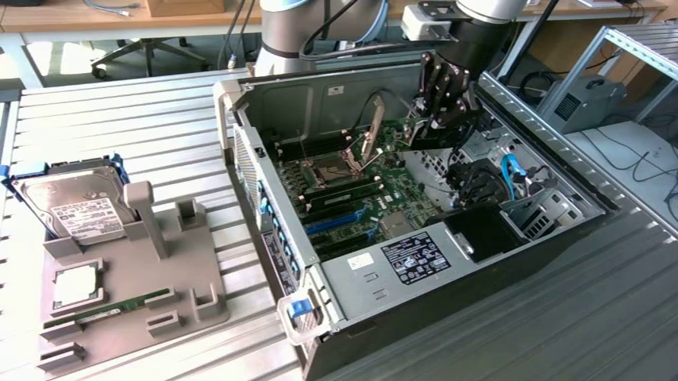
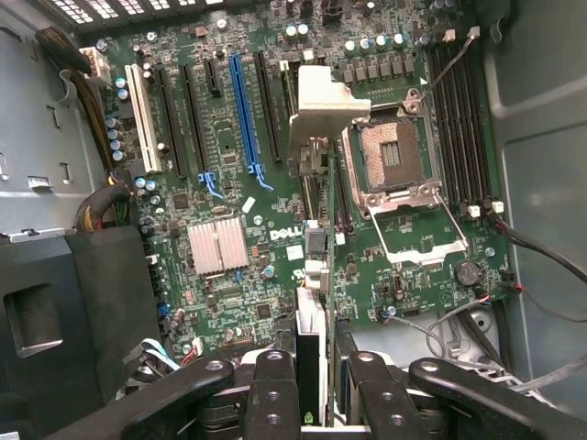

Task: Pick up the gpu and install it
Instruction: 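Insert the gpu into the slot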

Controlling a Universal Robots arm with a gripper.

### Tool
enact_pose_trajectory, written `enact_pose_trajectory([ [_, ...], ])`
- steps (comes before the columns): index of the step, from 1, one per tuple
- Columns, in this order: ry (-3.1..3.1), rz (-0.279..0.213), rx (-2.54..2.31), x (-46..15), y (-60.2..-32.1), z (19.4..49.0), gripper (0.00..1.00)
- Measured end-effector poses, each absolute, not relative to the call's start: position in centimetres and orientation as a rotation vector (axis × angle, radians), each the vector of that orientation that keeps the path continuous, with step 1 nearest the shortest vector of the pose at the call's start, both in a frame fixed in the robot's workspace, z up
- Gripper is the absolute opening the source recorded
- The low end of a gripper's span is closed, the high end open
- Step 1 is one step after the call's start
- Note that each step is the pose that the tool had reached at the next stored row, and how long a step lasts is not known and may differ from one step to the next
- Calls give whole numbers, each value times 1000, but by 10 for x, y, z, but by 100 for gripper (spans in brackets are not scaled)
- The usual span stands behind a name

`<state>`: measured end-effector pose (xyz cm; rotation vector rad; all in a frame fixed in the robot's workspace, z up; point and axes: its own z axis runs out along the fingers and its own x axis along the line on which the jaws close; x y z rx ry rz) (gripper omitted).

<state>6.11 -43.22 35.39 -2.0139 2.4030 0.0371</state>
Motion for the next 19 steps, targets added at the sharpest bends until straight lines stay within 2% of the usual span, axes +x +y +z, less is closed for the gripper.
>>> enact_pose_trajectory([
  [19,2268,38,-2167,61,-432,354,27],
])
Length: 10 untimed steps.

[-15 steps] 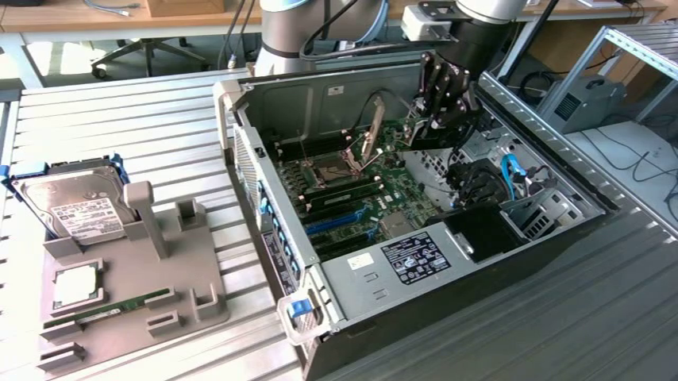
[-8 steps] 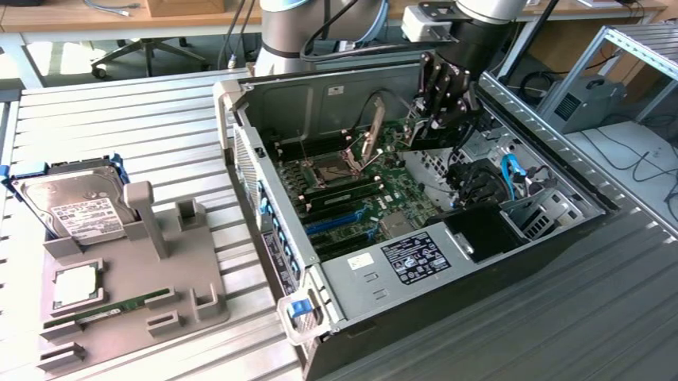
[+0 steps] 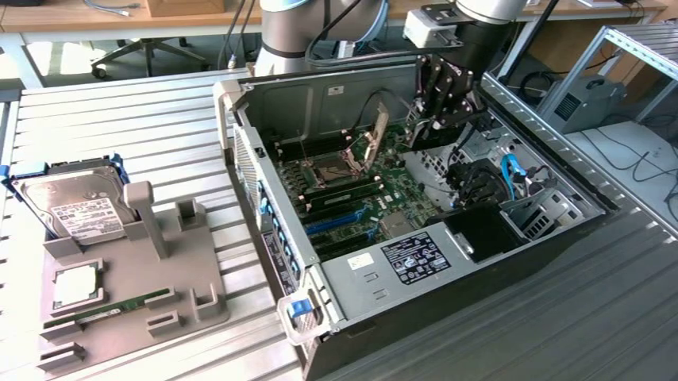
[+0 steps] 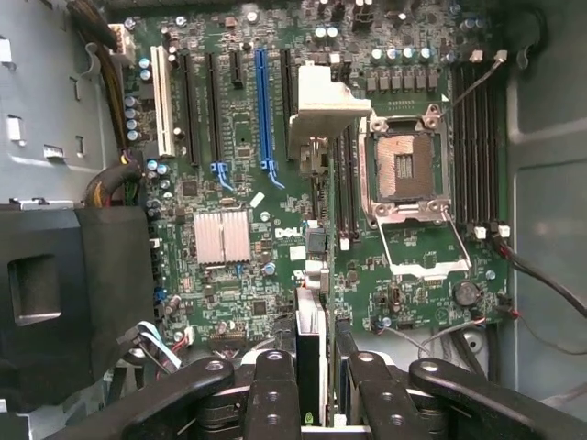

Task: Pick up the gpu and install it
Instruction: 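Insert the gpu into the slot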

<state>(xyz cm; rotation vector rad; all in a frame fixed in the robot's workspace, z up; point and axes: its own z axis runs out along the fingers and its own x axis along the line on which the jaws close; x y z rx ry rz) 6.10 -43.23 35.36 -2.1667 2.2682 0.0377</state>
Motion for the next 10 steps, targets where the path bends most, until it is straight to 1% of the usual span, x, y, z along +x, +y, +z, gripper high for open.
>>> enact_pose_trajectory([
  [10,2220,38,-2217,55,-437,353,27],
])
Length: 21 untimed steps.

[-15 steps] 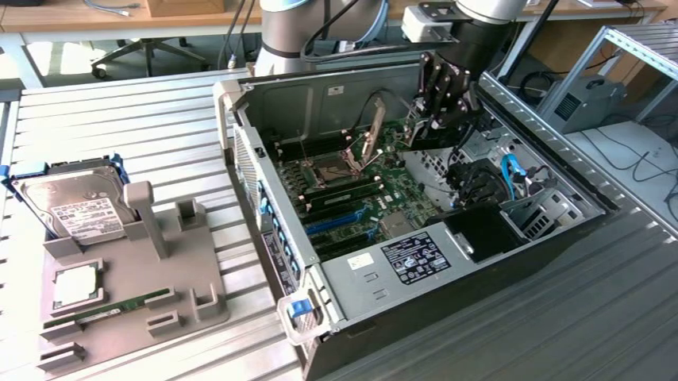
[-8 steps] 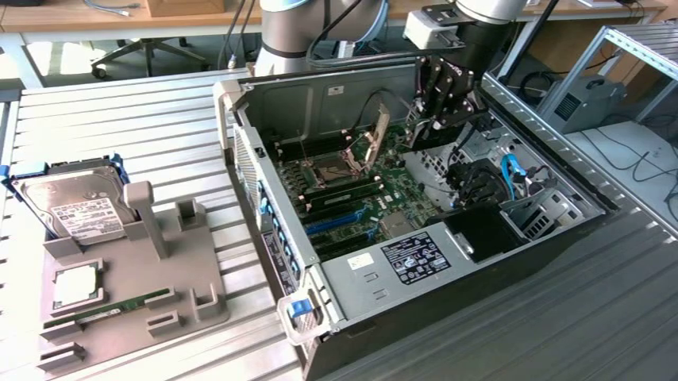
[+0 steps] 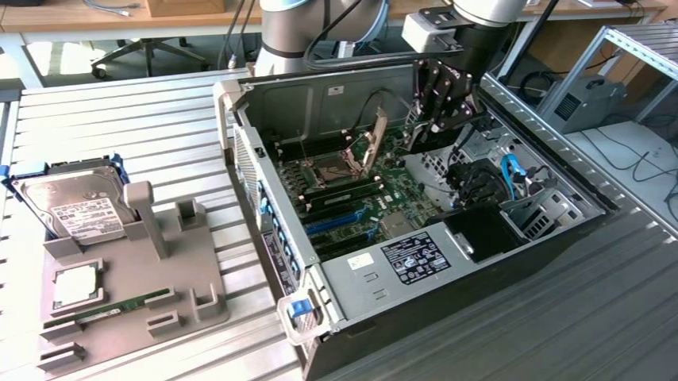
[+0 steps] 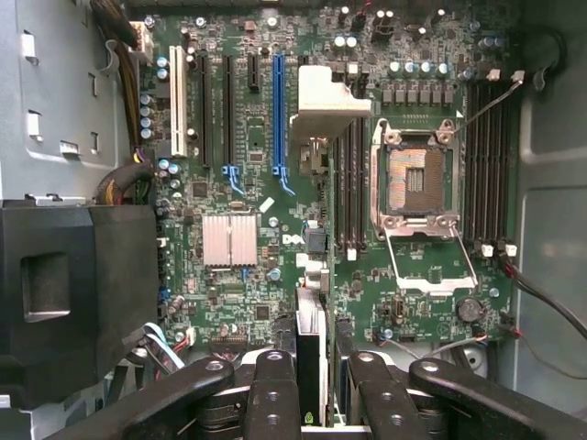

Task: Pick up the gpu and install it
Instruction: 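Insert the gpu into the slot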

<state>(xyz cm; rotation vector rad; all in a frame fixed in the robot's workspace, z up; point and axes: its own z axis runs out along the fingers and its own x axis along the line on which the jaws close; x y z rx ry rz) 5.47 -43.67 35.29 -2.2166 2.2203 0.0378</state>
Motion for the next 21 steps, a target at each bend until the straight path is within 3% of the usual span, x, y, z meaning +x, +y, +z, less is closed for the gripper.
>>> enact_pose_trajectory([
  [21,2220,38,-2217,49,-439,352,27],
])
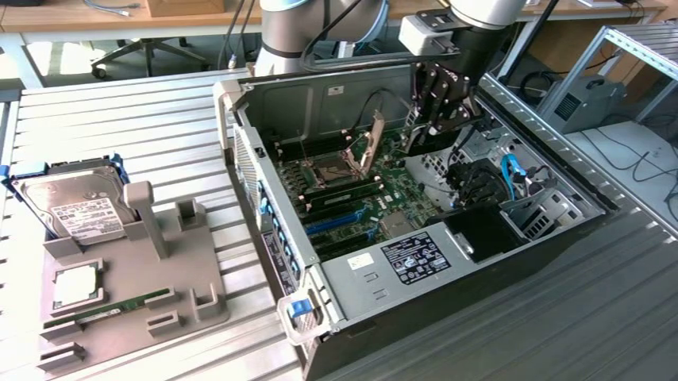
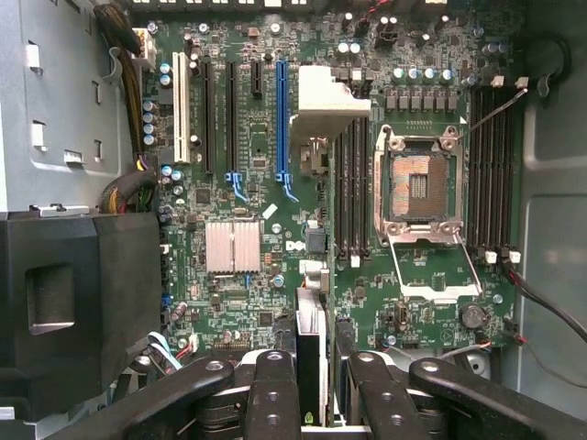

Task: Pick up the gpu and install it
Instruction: 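Insert the gpu into the slot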

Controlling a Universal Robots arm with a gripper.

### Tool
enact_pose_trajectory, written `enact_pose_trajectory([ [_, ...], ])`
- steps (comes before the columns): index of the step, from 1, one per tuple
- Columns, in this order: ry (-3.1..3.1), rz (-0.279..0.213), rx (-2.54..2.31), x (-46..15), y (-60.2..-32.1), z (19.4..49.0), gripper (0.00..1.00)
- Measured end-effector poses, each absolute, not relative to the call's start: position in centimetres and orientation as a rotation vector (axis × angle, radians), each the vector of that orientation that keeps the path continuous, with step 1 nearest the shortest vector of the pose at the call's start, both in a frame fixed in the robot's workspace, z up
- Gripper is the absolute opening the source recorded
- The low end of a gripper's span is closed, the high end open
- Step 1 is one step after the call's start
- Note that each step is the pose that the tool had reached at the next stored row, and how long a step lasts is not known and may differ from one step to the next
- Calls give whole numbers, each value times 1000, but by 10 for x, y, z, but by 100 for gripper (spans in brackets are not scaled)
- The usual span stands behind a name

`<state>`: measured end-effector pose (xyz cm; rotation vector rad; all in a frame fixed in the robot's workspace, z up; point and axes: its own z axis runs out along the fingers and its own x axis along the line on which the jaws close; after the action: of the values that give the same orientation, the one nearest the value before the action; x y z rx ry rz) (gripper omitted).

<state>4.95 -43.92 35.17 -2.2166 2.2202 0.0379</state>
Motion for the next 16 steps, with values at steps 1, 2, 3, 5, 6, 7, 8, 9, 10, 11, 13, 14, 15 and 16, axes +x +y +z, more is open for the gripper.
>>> enact_pose_trajectory([
  [1,2220,38,-2217,49,-439,352,27],
  [2,2220,38,-2217,49,-439,352,27],
  [3,2220,38,-2217,49,-439,352,27],
  [5,2220,38,-2217,49,-440,352,27],
  [6,2220,38,-2217,49,-440,352,27],
  [7,2220,38,-2217,49,-440,351,27],
  [8,2220,38,-2217,48,-441,350,27],
  [9,2220,38,-2217,48,-441,350,27],
  [10,2220,38,-2217,48,-441,350,27],
  [11,2220,38,-2217,48,-442,350,27],
  [13,2220,38,-2217,48,-442,350,27],
  [14,2220,38,-2216,48,-442,350,27],
  [15,2220,38,-2216,48,-442,350,27],
  [16,2220,38,-2217,48,-443,350,27],
])
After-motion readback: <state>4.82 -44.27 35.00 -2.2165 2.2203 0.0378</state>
